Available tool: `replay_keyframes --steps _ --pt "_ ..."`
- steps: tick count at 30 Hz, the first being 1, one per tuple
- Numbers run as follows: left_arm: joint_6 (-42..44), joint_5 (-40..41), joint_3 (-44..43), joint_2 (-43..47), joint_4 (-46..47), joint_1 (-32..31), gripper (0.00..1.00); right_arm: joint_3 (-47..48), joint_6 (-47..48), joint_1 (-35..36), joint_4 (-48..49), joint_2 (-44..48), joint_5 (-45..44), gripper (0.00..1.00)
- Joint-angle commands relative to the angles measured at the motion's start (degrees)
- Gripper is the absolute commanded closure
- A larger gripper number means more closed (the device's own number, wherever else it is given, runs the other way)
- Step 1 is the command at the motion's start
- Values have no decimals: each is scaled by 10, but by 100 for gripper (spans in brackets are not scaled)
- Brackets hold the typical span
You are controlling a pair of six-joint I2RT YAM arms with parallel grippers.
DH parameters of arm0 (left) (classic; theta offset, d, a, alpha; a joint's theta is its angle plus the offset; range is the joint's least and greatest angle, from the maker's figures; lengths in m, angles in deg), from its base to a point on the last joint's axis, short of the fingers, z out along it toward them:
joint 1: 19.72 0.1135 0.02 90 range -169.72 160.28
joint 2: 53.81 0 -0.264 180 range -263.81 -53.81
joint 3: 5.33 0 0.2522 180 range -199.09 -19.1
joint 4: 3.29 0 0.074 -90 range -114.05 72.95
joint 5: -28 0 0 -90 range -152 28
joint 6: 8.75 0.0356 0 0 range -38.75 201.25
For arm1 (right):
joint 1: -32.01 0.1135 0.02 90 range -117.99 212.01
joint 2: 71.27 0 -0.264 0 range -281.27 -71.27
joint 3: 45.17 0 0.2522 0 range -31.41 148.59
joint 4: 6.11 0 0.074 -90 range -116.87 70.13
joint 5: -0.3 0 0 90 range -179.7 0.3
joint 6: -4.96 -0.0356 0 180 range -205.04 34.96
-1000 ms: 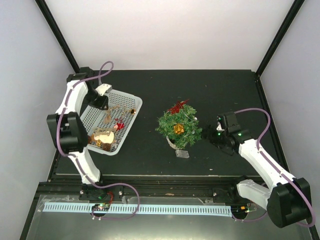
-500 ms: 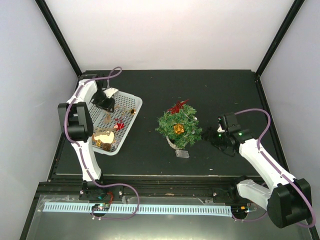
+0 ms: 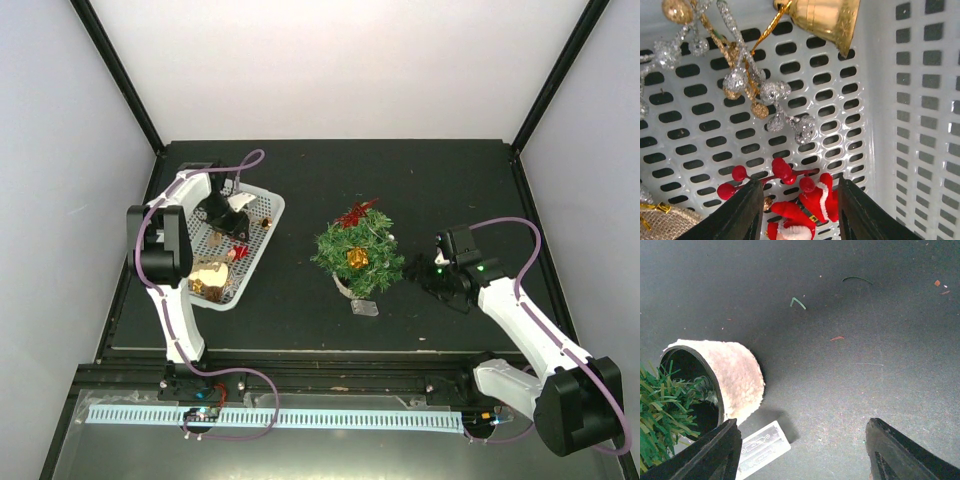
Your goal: Decorate the small christmas tree
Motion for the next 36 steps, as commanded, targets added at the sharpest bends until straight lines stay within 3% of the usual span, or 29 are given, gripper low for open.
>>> replay_keyframes --steps 1,23,31,36 --pt "-2 -21 -5 19 16 -4 57 -1 5 -3 3 7 4 31" --pt "-13 5 11 -17 62 -6 59 11 8 -2 -5 11 22 32" --pt "-9 -6 21 -15 71 -7 80 14 11 -2 -13 14 22 32" --pt "-7 -9 27 -12 71 -7 86 21 14 -2 -20 15 23 32"
